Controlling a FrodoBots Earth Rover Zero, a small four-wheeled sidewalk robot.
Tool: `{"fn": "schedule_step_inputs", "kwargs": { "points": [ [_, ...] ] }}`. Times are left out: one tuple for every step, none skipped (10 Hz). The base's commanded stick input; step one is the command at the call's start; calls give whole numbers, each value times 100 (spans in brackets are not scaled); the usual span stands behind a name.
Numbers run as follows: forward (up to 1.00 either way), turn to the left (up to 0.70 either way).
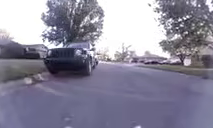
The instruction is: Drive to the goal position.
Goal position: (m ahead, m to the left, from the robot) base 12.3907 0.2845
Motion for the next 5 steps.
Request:
{"fn": "schedule_step_inputs", "kwargs": {
  "points": [
    [100, 0],
    [100, 0],
    [100, 0],
    [100, 0],
    [100, 0]
  ]
}}
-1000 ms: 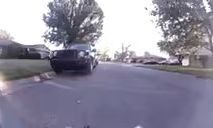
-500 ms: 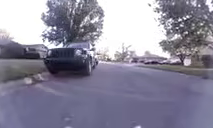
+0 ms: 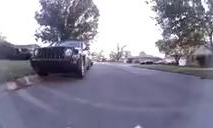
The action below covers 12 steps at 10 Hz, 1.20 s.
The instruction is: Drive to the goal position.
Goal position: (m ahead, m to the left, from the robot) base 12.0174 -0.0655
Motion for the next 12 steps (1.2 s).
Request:
{"fn": "schedule_step_inputs", "kwargs": {
  "points": [
    [100, 0],
    [100, 0],
    [100, 0],
    [100, 0],
    [100, 0],
    [100, 0],
    [100, 0],
    [100, 0],
    [100, 0],
    [100, 0],
    [100, 0],
    [100, 0]
  ]
}}
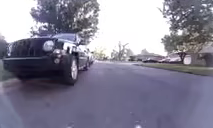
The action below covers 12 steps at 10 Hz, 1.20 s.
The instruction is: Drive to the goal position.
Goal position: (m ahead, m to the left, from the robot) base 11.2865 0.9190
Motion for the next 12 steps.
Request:
{"fn": "schedule_step_inputs", "kwargs": {
  "points": [
    [100, 0],
    [100, 0],
    [100, 2],
    [100, 3],
    [100, 4],
    [100, 28],
    [100, 37],
    [100, 32],
    [100, 0],
    [100, 0],
    [100, 0],
    [100, 0]
  ]
}}
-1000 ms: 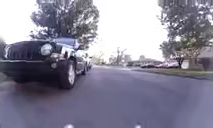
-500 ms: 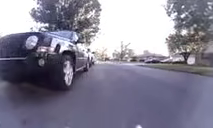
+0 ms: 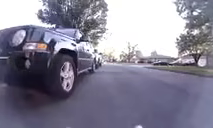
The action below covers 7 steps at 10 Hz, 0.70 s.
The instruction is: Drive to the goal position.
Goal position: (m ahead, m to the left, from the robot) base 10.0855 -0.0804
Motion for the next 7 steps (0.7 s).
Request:
{"fn": "schedule_step_inputs", "kwargs": {
  "points": [
    [100, 0],
    [100, 0],
    [100, 0],
    [100, 0],
    [100, 0],
    [100, 0],
    [100, 0]
  ]
}}
